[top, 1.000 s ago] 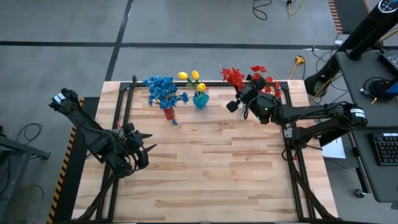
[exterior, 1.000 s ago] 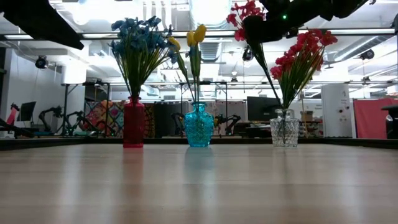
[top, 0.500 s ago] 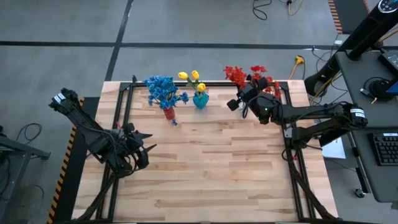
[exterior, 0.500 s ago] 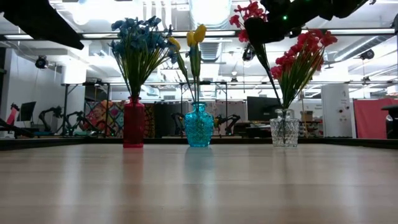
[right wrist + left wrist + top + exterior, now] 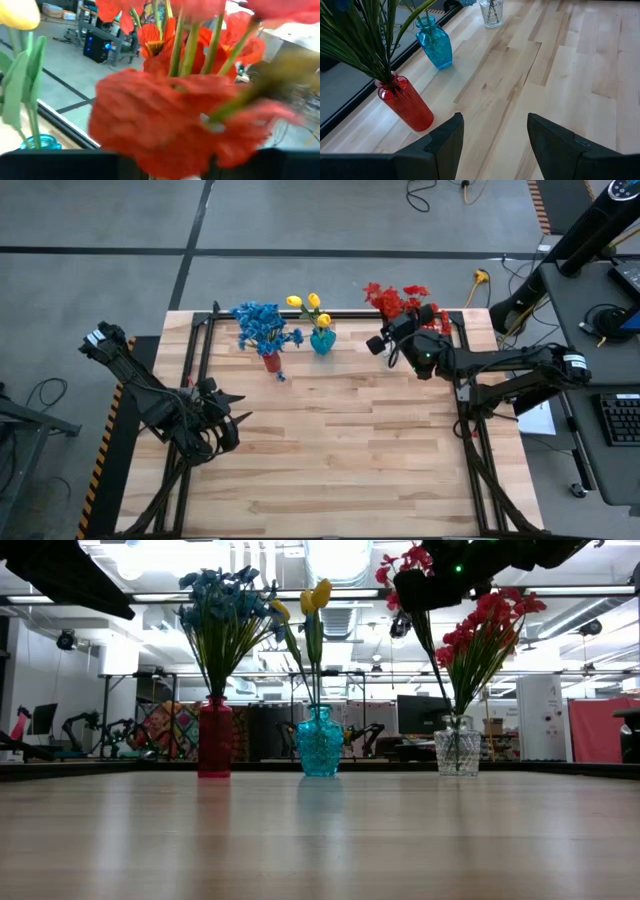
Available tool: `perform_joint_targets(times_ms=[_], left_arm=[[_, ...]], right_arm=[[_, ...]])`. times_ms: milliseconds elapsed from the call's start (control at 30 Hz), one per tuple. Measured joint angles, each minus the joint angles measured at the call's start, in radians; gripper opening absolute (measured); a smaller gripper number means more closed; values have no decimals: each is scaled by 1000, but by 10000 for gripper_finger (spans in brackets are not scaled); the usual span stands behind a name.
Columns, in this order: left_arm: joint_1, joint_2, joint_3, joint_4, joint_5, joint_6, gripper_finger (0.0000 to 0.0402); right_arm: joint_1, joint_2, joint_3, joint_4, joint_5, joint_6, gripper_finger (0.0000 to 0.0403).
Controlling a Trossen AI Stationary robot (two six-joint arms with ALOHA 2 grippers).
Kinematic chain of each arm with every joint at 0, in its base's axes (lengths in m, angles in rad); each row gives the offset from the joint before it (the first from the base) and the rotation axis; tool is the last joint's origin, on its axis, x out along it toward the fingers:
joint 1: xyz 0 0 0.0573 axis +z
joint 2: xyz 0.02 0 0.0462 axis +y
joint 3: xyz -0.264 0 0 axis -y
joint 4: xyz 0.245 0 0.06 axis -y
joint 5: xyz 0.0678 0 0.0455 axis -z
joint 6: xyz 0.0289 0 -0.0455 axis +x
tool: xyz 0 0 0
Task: Sort flowers into vase by color
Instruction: Put the red flower into the transparent vase
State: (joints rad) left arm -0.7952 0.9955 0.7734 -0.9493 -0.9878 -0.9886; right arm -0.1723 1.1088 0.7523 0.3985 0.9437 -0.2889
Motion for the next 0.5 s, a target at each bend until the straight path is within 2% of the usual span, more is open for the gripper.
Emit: perform_joint_targets(times_ms=[167,500], left_arm=[[0,0,0,0,0,0,201],[0,0,0,0,0,0,201]], right_arm=[[26,0,17,0,36,-9,142],[81,-1,44,-3,190,-54,182]])
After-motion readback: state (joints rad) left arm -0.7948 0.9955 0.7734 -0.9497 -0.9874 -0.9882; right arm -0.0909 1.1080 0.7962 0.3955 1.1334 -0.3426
